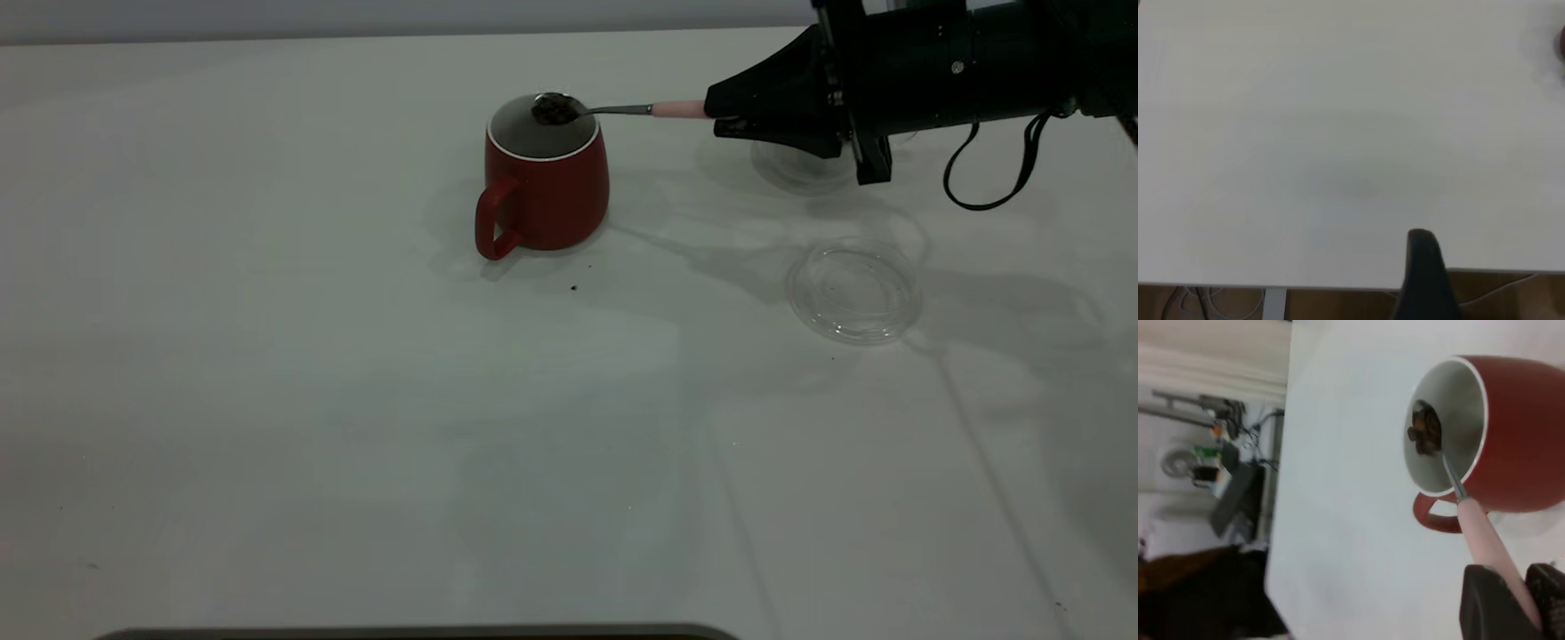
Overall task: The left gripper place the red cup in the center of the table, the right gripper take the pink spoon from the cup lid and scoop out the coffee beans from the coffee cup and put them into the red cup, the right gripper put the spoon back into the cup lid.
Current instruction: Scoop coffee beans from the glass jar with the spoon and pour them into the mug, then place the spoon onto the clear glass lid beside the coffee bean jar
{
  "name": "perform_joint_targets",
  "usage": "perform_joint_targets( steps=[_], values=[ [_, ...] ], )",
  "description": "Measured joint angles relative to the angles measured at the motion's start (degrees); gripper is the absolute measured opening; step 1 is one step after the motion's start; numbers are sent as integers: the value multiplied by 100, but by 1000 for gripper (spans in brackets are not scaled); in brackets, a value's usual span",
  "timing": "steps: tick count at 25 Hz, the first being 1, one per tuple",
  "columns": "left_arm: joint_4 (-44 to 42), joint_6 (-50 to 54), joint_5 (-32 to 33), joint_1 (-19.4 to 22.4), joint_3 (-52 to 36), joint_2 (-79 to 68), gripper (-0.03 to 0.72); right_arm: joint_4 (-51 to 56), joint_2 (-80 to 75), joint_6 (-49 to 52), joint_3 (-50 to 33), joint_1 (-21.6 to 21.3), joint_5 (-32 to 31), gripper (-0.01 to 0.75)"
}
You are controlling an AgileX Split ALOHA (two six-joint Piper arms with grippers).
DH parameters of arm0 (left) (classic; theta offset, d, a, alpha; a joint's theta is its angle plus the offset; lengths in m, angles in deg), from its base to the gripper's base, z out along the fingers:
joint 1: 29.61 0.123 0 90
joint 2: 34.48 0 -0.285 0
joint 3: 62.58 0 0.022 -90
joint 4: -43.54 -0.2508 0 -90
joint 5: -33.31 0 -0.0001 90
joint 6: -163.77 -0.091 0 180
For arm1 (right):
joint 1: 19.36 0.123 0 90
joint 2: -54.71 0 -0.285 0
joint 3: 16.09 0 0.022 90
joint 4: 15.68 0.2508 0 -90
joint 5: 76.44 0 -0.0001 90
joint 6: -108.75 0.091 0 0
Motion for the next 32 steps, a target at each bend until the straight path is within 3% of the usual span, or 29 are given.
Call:
perform_joint_targets(
  steps=[8, 14, 19, 27, 32],
  values=[
    [0, 0, 0, 0, 0, 0, 588, 0, 0, -2232, 0, 0, 6, 114],
    [0, 0, 0, 0, 0, 0, 588, 0, 0, -2464, 0, 0, 38, 114],
    [0, -16, 0, 0, 0, 0, 588, -95, 409, -2092, -273, -147, 13, 114],
    [0, -10, 0, 0, 0, 0, 588, -5, 1804, -709, -1889, -1233, 47, 114],
    [0, -10, 0, 0, 0, 0, 588, 17, 2152, -485, -3011, -2005, 216, 114]
  ],
)
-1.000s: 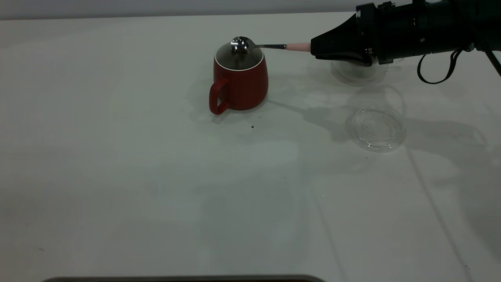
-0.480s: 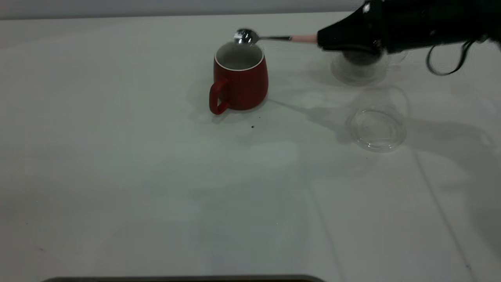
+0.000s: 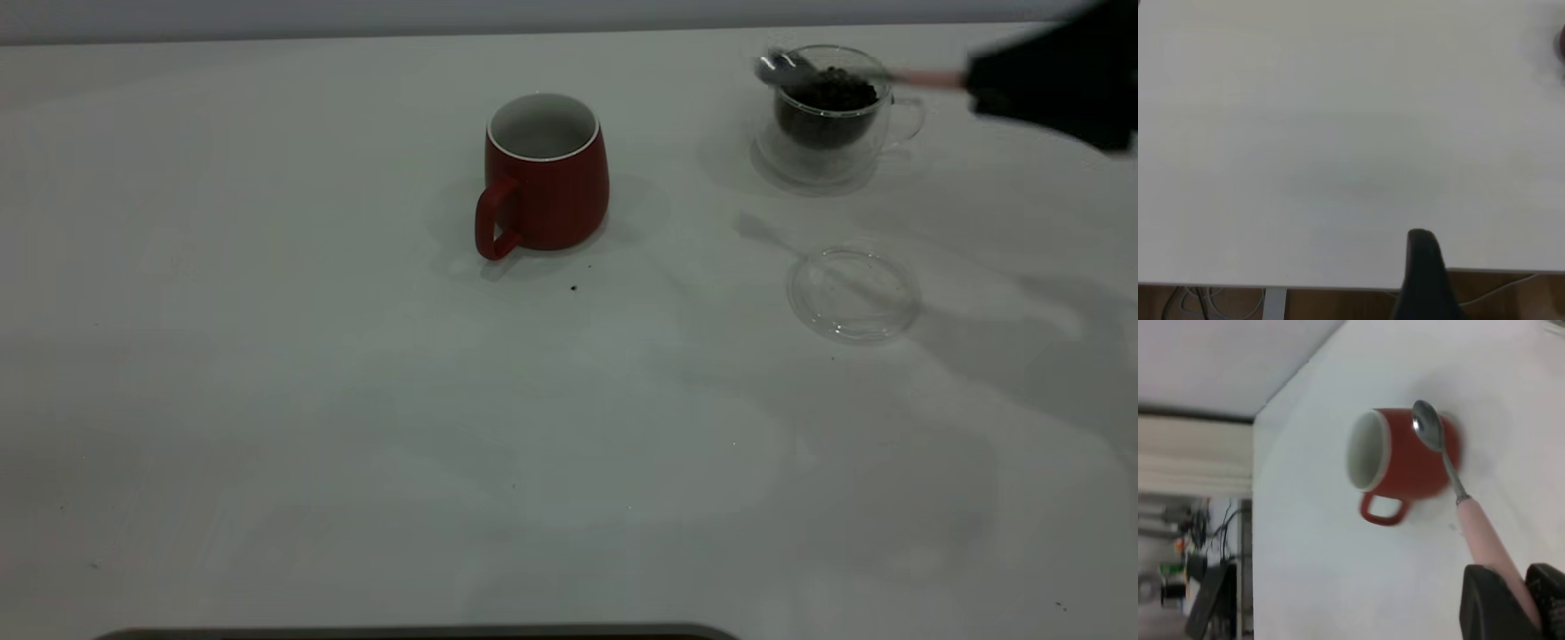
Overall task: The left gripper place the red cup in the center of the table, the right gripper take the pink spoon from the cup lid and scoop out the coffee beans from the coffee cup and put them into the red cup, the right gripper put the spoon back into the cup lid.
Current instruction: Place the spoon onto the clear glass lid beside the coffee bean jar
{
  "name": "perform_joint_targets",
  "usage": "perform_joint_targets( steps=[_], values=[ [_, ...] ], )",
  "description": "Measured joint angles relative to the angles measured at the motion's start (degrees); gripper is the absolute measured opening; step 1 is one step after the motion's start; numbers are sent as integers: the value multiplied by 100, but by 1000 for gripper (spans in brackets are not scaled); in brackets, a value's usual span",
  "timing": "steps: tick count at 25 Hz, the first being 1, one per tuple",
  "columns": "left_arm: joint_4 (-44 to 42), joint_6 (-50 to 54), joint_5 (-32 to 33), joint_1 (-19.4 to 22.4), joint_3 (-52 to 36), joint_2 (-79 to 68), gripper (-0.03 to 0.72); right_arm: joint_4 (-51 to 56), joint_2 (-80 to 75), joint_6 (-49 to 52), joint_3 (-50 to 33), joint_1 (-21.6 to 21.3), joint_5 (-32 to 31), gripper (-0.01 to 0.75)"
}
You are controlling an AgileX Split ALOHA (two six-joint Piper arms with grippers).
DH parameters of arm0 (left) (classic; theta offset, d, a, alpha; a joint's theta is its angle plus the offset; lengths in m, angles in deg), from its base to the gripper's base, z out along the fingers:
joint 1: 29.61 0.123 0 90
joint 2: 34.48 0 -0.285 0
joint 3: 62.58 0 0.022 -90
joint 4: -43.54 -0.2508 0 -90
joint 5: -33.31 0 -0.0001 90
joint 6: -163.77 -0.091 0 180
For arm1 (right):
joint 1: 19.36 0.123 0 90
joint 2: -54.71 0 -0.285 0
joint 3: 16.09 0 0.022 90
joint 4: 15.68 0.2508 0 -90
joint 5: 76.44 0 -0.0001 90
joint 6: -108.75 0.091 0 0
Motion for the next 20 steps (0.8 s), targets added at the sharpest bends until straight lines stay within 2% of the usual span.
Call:
perform_joint_targets(
  steps=[4, 8, 20],
  values=[
    [0, 0, 0, 0, 0, 0, 588, 3, -44, 11, -516, -487, 99, 114],
    [0, 5, 0, 0, 0, 0, 588, 24, -405, -52, -600, -811, 69, 114],
    [0, 5, 0, 0, 0, 0, 588, 82, -1659, -378, -496, -1136, -43, 113]
  ],
)
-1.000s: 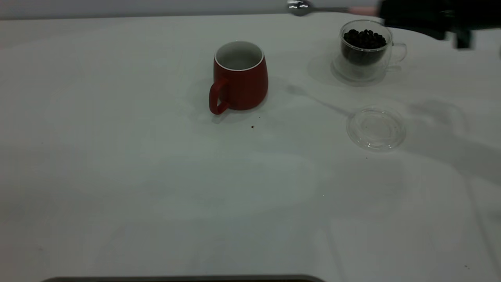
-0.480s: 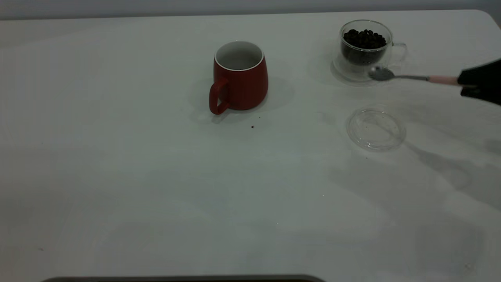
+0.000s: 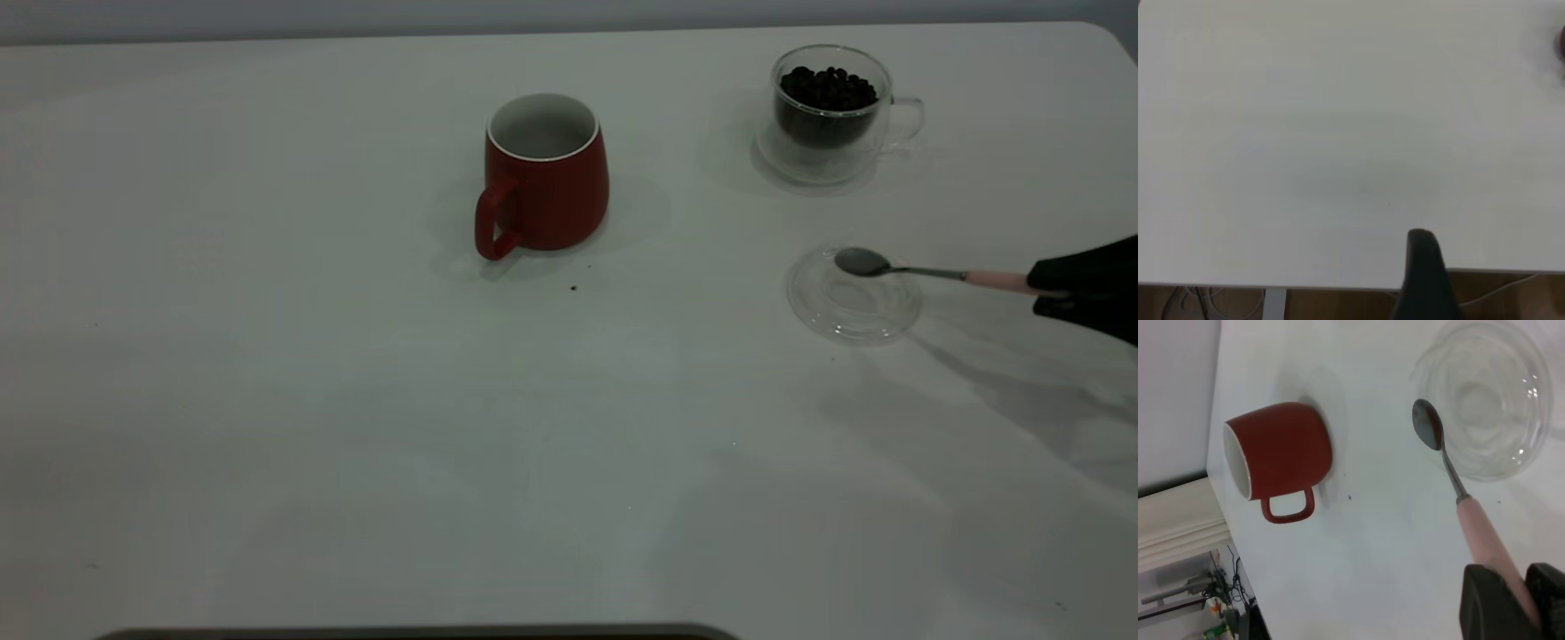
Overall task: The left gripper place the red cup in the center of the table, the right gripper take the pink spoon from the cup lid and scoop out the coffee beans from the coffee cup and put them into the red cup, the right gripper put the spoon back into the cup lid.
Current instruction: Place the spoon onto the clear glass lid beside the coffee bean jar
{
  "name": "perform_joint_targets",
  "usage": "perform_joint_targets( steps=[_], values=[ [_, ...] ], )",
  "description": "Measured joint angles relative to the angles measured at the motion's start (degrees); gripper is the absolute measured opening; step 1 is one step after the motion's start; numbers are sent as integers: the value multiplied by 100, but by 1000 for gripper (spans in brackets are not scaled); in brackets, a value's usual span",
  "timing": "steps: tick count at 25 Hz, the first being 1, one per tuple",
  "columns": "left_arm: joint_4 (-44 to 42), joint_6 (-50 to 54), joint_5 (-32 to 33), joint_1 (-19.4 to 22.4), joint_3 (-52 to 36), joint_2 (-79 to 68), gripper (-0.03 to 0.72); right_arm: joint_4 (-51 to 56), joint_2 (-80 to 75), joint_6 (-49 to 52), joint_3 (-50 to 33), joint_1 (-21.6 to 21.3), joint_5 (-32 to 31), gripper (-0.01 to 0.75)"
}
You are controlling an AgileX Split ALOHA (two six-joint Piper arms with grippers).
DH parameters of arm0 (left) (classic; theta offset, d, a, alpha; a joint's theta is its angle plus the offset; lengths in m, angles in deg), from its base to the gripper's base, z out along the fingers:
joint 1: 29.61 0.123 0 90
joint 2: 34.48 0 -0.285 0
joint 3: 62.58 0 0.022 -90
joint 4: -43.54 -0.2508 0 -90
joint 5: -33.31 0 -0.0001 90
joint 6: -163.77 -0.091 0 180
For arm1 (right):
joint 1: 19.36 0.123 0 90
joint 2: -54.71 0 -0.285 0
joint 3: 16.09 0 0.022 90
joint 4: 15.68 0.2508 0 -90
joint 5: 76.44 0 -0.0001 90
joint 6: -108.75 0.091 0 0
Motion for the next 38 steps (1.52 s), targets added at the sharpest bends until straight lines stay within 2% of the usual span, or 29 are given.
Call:
perform_joint_targets(
  steps=[5, 16, 38],
  values=[
    [0, 8, 0, 0, 0, 0, 588, 5, -383, -181, 201, -6, -104, 113],
    [0, 8, 0, 0, 0, 0, 588, 5, -1258, -738, 695, -6, -769, 113],
    [0, 8, 0, 0, 0, 0, 588, 11, -1524, -1229, 996, 58, -816, 113]
  ],
)
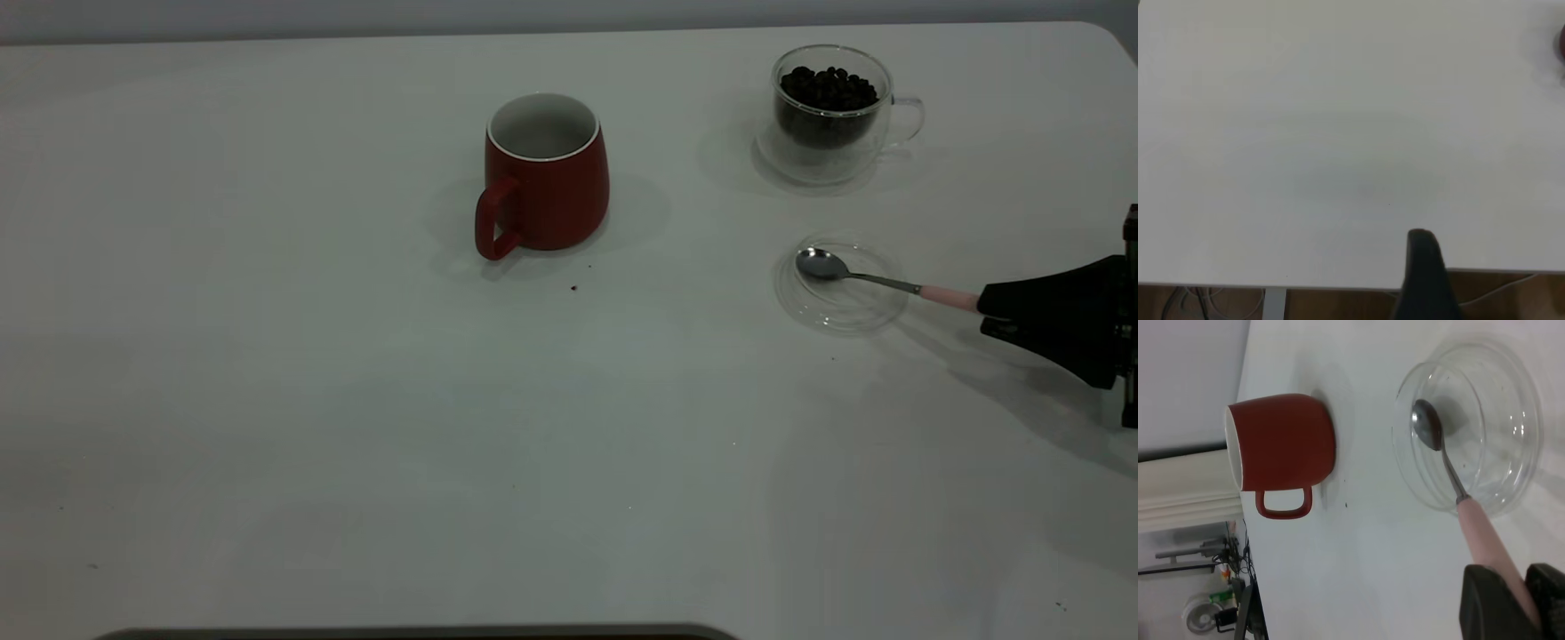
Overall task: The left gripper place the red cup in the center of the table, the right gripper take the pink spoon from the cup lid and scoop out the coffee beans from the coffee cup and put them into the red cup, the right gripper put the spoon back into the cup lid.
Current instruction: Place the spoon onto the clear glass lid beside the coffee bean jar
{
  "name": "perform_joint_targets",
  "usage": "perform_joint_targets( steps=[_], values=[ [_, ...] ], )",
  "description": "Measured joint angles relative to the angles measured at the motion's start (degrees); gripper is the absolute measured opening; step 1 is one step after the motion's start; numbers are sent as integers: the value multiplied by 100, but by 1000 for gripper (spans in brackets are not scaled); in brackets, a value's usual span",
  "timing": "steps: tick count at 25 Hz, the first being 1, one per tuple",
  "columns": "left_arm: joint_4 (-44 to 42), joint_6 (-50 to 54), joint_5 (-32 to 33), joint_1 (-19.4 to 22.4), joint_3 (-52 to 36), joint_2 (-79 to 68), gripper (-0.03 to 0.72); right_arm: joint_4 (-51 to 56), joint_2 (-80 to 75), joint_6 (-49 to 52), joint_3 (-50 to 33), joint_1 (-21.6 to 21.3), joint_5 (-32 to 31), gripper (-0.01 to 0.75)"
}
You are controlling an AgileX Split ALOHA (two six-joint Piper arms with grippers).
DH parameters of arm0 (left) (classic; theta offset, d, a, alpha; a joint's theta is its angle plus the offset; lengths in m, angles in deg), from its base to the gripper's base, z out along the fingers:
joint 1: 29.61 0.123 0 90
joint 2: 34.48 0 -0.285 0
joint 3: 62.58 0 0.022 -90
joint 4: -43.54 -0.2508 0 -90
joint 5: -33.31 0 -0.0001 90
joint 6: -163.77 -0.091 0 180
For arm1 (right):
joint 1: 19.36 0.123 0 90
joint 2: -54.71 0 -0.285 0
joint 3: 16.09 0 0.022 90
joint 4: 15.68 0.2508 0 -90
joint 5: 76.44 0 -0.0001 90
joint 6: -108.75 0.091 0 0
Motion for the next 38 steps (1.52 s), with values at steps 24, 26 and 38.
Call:
perform_joint_targets(
  steps=[24, 26, 38],
  values=[
    [0, -12, 0, 0, 0, 0, 588, 0, 0, -11, 91, 6, 55, 113],
    [0, -12, 0, 0, 0, 0, 588, 0, 0, 11, 149, 51, 61, 113],
    [0, -7, 0, 0, 0, 0, 588, 0, -49, 11, 295, 171, 74, 113]
  ],
)
